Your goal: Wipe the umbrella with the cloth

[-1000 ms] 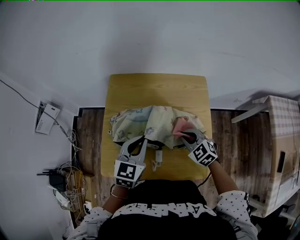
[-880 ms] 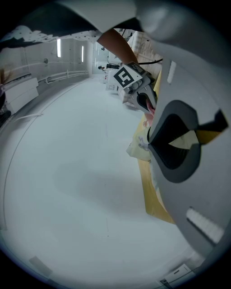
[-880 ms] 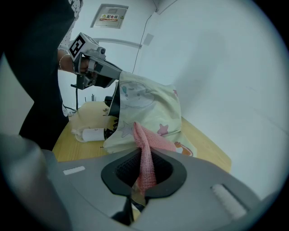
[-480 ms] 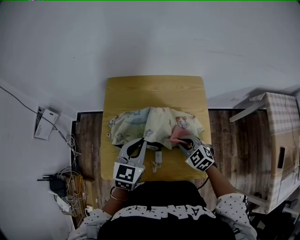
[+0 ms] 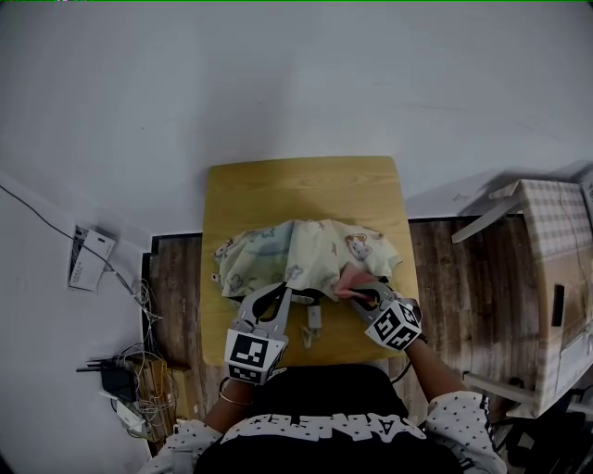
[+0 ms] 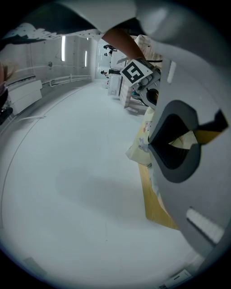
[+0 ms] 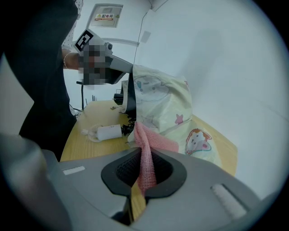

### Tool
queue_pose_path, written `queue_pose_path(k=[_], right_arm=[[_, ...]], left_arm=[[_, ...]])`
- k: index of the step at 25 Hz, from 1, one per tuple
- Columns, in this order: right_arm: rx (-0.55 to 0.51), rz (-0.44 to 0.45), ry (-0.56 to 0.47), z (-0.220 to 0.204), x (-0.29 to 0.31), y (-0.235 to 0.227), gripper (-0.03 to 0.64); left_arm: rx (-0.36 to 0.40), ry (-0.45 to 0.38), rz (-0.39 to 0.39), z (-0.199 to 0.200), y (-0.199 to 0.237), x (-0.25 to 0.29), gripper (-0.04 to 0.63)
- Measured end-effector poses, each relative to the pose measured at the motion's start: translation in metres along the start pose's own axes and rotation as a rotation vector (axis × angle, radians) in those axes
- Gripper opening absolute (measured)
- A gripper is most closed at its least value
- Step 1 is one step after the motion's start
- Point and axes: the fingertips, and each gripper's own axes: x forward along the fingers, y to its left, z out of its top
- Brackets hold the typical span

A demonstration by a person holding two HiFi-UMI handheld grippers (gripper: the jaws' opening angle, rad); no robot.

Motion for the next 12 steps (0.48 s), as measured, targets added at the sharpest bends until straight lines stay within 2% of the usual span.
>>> queue_pose_path(k=[7, 12], right_arm=[[0.036, -0.011, -0.003, -0.002, -0.001, 0.009, 0.032], [0.121, -0.077, -0.065, 0.007, -0.012, 0.000, 0.032]], left_arm=[[-0.005, 0.001, -0.027, -0.001, -0.003, 0.000, -0.002], [-0.006, -0.014, -0.055, 0.000, -0.005, 0.002, -0.002]])
